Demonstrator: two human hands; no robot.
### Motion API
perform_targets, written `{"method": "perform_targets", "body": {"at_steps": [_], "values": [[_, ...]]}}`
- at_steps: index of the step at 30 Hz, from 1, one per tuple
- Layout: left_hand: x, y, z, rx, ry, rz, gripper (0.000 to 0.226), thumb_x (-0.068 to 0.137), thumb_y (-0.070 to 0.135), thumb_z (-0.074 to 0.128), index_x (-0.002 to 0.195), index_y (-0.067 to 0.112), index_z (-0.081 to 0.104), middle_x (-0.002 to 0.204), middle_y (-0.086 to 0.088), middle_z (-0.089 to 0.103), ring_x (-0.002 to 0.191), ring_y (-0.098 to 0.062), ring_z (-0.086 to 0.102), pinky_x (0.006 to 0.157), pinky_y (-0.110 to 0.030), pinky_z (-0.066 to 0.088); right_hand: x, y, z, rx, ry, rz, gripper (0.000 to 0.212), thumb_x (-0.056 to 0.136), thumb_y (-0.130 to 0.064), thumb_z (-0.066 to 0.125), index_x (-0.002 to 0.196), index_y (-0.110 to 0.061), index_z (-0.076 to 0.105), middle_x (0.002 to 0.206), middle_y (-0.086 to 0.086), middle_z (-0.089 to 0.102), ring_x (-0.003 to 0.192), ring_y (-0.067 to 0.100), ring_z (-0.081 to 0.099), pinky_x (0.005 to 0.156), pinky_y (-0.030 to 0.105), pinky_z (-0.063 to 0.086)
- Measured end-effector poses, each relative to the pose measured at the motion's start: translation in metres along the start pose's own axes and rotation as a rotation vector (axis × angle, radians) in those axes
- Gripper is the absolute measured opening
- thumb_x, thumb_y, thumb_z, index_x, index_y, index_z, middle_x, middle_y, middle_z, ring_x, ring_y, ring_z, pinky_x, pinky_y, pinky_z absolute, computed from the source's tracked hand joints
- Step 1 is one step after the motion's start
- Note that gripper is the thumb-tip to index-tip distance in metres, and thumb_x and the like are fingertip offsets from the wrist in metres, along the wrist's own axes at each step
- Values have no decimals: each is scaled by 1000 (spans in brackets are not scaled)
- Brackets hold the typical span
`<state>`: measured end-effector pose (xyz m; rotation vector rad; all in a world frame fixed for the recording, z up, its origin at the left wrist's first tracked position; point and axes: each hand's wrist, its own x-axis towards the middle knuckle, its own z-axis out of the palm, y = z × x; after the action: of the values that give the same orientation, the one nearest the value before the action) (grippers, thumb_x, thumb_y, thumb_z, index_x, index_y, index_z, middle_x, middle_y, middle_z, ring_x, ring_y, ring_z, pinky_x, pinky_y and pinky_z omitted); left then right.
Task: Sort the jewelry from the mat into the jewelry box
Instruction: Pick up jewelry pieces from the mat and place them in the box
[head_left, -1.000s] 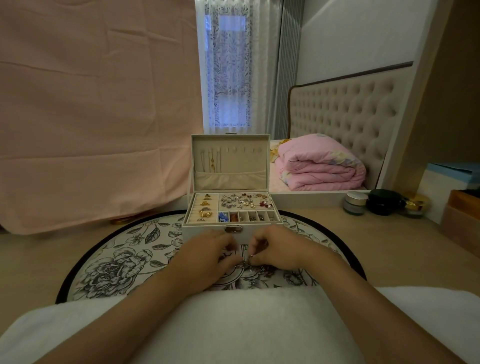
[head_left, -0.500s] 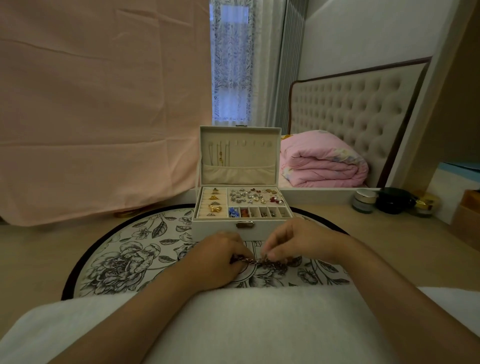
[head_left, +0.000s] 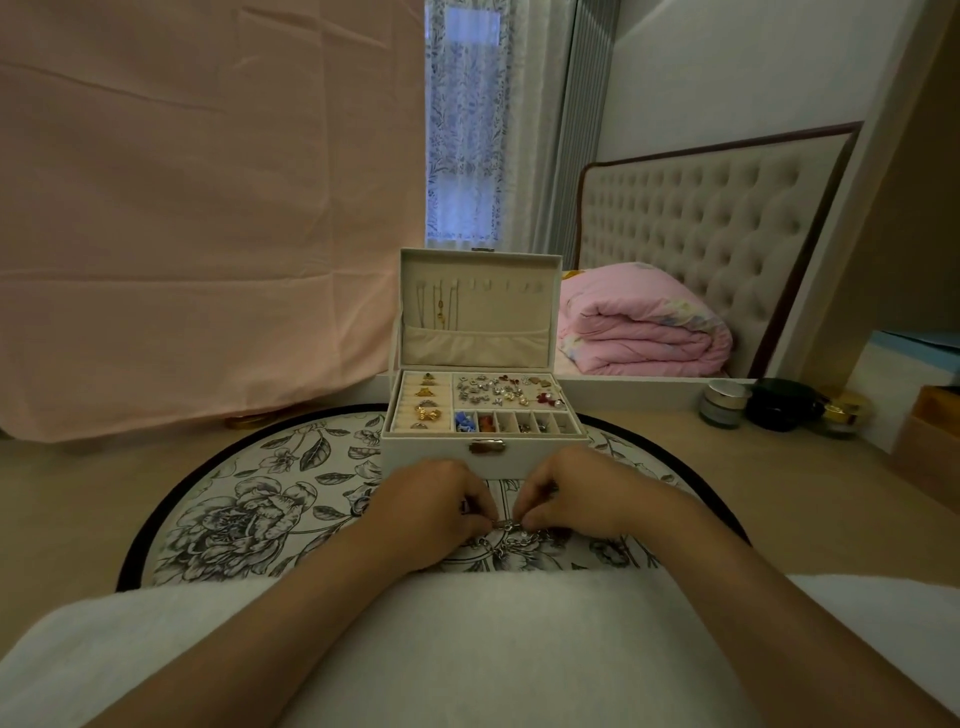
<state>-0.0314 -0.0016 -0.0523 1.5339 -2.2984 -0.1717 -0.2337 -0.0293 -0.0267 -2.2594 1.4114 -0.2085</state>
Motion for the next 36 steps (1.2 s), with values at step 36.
{"method": "perform_targets", "body": {"at_steps": [36], "values": [[3,10,-33,-1008,113,-204,26,103,21,47,89,9,65,54,7,35,47,-9,28,44,-20,24,1,-1,-9,435,193,-89,16,87,-10,76,100,-18,79,87,3,73,69,11,61,67,30,55]]}}
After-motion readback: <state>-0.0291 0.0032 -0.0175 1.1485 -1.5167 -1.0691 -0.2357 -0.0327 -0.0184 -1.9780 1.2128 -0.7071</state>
